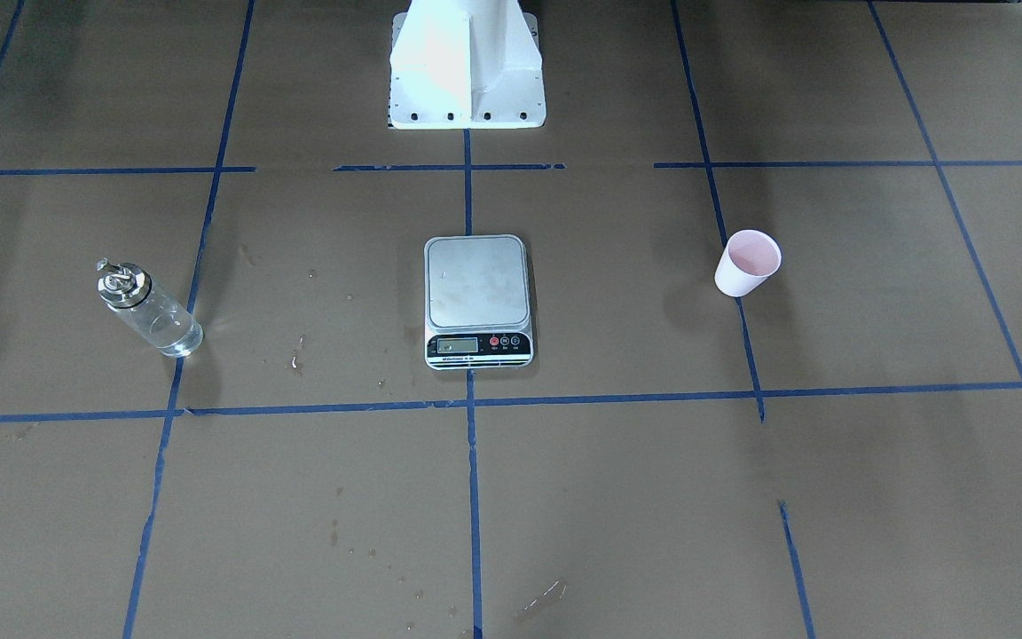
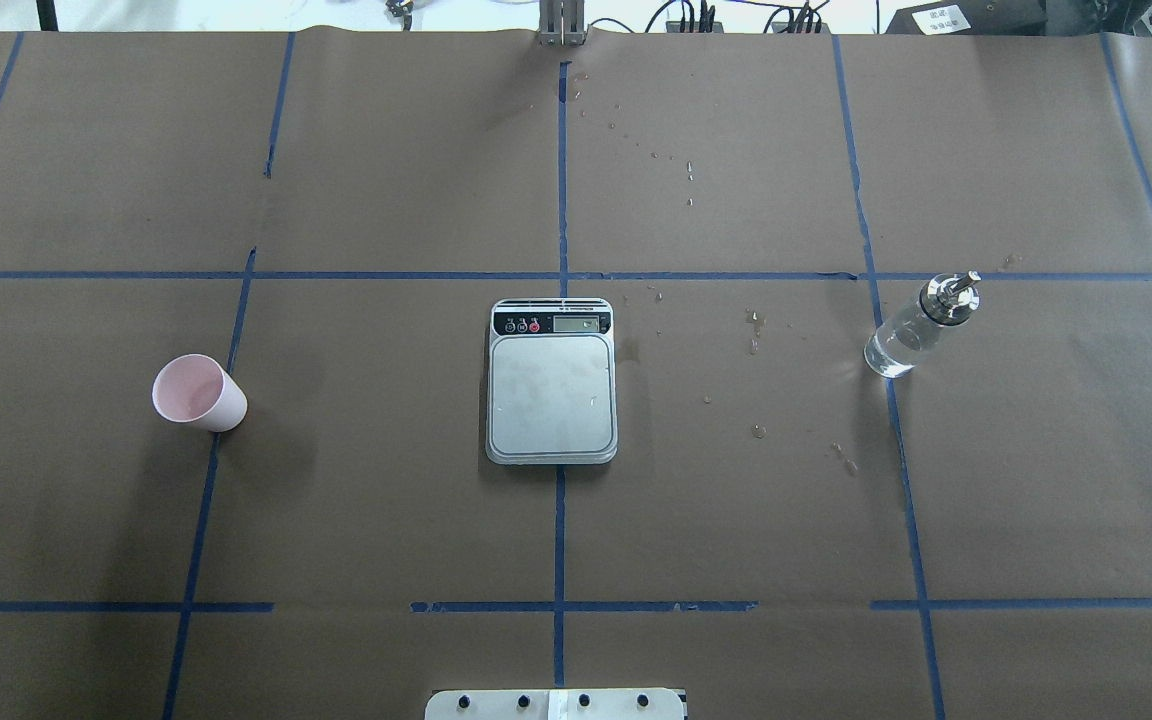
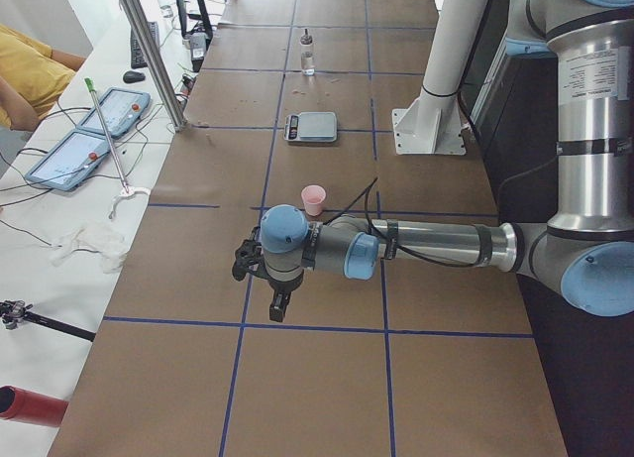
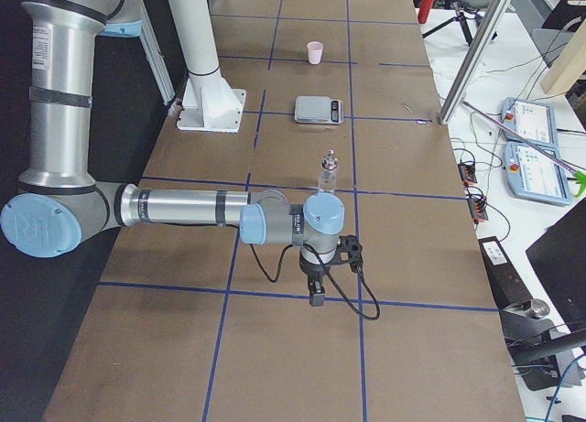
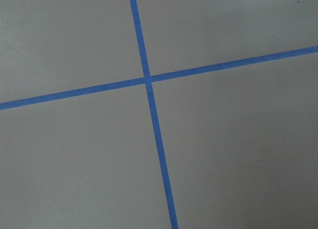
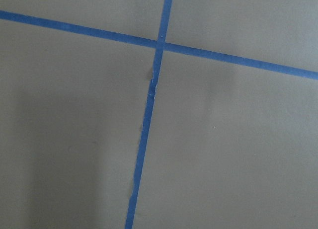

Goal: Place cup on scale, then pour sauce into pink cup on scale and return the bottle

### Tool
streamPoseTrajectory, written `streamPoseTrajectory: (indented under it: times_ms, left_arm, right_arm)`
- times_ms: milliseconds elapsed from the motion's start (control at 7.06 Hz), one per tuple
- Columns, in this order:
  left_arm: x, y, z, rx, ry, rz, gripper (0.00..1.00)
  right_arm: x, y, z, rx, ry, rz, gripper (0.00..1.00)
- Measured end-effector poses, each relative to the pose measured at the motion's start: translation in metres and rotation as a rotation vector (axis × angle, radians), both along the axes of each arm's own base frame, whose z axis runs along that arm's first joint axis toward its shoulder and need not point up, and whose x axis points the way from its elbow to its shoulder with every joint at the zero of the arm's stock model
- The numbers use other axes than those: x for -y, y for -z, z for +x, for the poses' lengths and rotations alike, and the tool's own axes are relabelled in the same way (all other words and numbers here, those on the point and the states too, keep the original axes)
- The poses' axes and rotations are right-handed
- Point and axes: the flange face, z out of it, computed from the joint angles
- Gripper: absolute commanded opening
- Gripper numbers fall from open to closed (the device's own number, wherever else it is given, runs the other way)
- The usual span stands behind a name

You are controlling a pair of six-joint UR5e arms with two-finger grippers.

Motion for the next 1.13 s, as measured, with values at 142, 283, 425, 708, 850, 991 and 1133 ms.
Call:
streamPoseTrajectory:
  times_ms: [142,283,425,708,850,991,1133]
  left_arm:
    - [0.001,0.002,0.0,0.0,-0.002,0.014,1.0]
    - [0.002,0.004,0.0,-0.001,-0.004,0.038,1.0]
    - [0.003,0.007,0.0,-0.003,-0.005,0.062,1.0]
    - [0.009,0.022,0.005,-0.007,-0.015,0.177,1.0]
    - [0.017,0.036,0.014,-0.01,-0.03,0.264,1.0]
    - [0.031,0.057,0.02,-0.012,-0.035,0.361,1.0]
    - [0.048,0.08,0.022,-0.011,-0.033,0.447,1.0]
  right_arm:
    - [0.0,0.0,0.0,0.0,0.001,0.002,1.0]
    - [0.0,0.001,-0.002,0.001,0.005,0.003,1.0]
    - [0.004,0.004,-0.009,0.001,0.018,0.011,1.0]
    - [0.024,0.027,-0.031,0.014,0.059,0.128,1.0]
    - [0.037,0.046,-0.042,0.025,0.068,0.232,1.0]
    - [0.053,0.068,-0.048,0.042,0.046,0.308,1.0]
    - [0.067,0.088,-0.053,0.063,-0.005,0.335,1.0]
